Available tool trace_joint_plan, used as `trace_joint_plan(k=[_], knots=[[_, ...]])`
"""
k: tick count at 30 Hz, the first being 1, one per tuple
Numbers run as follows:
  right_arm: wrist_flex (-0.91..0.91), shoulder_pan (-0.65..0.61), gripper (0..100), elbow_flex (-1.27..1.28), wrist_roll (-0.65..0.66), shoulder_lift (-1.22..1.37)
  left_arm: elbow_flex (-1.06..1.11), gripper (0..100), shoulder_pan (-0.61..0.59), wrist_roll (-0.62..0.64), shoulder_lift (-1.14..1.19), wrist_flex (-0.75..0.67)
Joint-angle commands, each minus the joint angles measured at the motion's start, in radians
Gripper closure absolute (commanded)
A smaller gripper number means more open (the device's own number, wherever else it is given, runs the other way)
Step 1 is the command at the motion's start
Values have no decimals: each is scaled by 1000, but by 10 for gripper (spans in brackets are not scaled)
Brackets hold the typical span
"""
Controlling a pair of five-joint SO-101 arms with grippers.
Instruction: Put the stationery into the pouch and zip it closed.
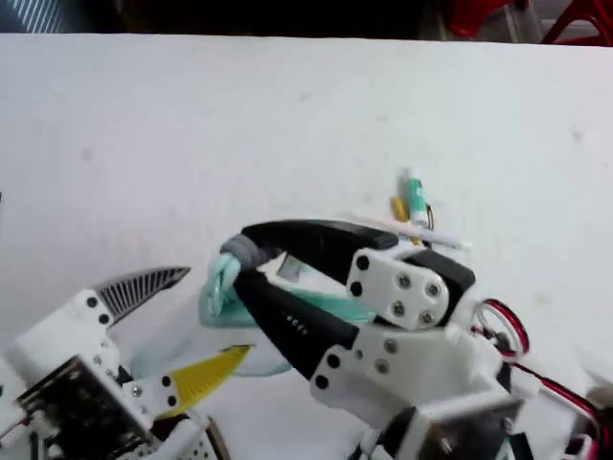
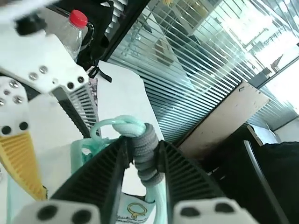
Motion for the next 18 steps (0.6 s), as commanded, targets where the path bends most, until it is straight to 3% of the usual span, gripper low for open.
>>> trace_joint_plan(k=[1, 8, 14, 18], knots=[[-1, -28, 981, -8, 0, -16, 69, 679, 16, -9, 1, -31], [-18, -19, 981, 20, 2, 4, 175, 719, 13, -15, -1, -126], [-76, 159, 981, 87, 2, 33, 331, 929, 10, -23, -1, -270], [-162, 266, 981, 212, 2, 56, 442, 945, 10, -74, -1, -385]])
